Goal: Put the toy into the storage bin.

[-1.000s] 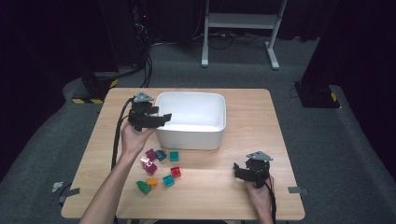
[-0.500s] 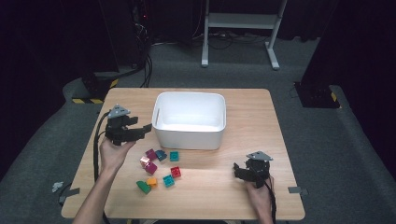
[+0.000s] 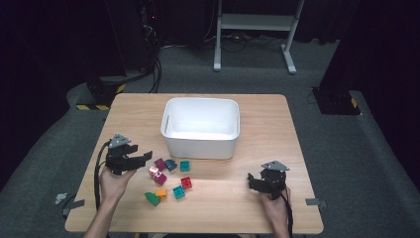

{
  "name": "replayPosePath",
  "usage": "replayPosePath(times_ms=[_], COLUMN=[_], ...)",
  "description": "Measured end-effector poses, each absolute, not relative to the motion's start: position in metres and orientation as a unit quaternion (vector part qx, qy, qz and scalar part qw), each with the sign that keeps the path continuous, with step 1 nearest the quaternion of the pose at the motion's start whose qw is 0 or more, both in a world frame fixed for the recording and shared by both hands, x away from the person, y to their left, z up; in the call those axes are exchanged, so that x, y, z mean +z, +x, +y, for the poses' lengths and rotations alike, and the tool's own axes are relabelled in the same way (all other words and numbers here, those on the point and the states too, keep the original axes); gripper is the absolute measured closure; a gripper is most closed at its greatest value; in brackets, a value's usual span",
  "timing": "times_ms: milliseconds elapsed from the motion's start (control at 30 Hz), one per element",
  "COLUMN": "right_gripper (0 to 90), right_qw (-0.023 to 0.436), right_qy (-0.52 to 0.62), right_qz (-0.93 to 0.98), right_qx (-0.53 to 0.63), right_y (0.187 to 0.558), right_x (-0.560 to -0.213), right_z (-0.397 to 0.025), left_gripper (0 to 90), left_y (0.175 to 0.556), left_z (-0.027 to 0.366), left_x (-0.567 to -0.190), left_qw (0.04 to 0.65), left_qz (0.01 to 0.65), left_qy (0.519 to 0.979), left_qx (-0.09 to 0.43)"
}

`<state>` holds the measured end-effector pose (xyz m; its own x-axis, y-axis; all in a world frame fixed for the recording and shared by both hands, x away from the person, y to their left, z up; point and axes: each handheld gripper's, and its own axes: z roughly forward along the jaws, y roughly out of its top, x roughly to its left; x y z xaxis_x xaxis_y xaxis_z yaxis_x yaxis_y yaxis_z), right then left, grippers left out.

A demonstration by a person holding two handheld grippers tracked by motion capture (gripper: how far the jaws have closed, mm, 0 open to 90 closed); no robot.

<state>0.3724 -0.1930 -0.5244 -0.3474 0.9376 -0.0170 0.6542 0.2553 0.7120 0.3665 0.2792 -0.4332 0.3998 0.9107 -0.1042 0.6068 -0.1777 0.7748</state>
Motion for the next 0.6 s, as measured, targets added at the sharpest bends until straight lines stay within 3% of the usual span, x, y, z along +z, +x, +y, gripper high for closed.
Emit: replayPosePath(times_ms=[600], right_gripper=[16.1], right_qw=[0.227], right_qy=[0.525], right_qz=[0.759], right_qx=[0.312], right_y=[0.372], right_x=[-0.524], right_z=[-0.193], left_gripper=[35.8], left_y=[0.362], left_z=[0.269], left_x=[-0.485], left_qw=[0.362], left_qz=[0.512], left_qy=[0.76], left_qx=[0.172])
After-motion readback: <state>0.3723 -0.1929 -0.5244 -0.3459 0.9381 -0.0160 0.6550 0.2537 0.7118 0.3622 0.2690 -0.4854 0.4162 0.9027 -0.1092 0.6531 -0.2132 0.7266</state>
